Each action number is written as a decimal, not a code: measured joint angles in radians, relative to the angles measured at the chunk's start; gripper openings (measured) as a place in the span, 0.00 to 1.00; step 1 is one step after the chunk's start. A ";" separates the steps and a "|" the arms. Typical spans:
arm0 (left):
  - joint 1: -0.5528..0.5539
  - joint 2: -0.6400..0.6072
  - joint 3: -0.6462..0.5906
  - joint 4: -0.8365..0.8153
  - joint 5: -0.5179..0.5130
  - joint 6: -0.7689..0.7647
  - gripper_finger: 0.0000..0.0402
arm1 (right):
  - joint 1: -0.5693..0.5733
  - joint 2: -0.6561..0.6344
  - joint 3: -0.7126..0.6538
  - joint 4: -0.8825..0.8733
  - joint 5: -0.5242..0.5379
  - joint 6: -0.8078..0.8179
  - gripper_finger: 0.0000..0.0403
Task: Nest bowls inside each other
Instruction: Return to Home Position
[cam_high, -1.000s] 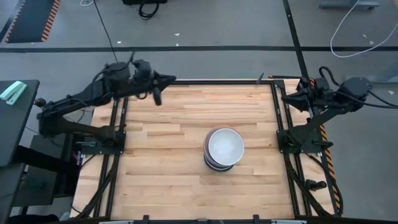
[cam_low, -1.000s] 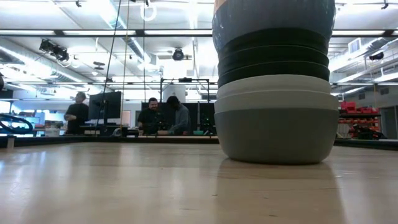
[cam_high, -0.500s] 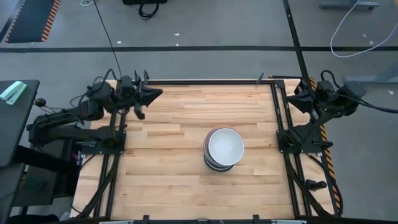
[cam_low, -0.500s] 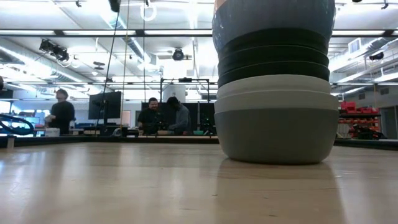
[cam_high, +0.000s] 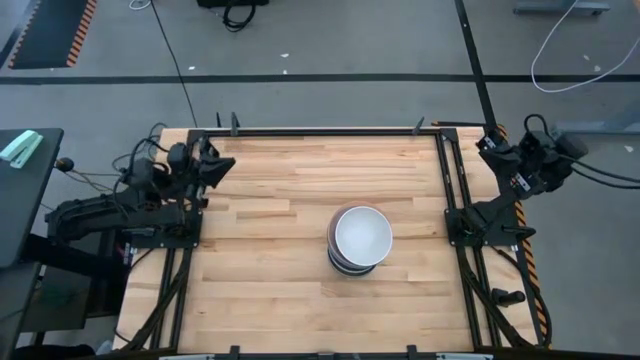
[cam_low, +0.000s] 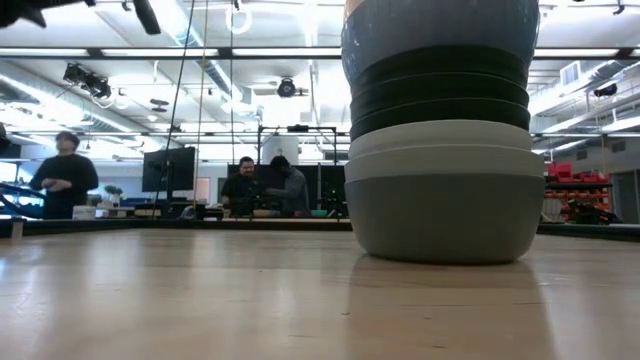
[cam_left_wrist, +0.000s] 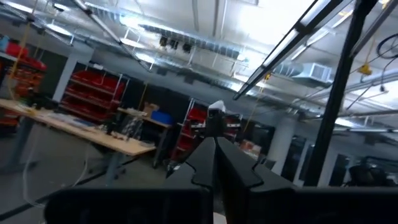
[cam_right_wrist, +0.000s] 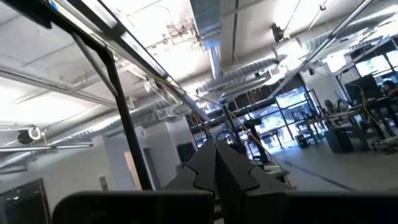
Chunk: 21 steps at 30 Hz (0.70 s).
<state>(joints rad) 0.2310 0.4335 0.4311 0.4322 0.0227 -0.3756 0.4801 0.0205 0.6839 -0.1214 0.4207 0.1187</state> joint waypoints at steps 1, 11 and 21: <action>-0.003 -0.008 -0.021 0.025 0.000 -0.004 0.05 | 0.000 -0.005 -0.010 0.014 -0.008 0.001 0.03; -0.012 -0.047 -0.171 0.217 0.000 -0.037 0.03 | 0.000 -0.019 -0.121 0.169 -0.100 -0.010 0.03; -0.024 -0.050 -0.185 0.251 0.018 -0.032 0.04 | 0.000 -0.019 -0.367 0.495 -0.207 0.037 0.03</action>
<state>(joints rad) 0.2065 0.3838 0.2462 0.6834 0.0403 -0.4080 0.4801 0.0013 0.3171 0.3734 0.2141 0.1554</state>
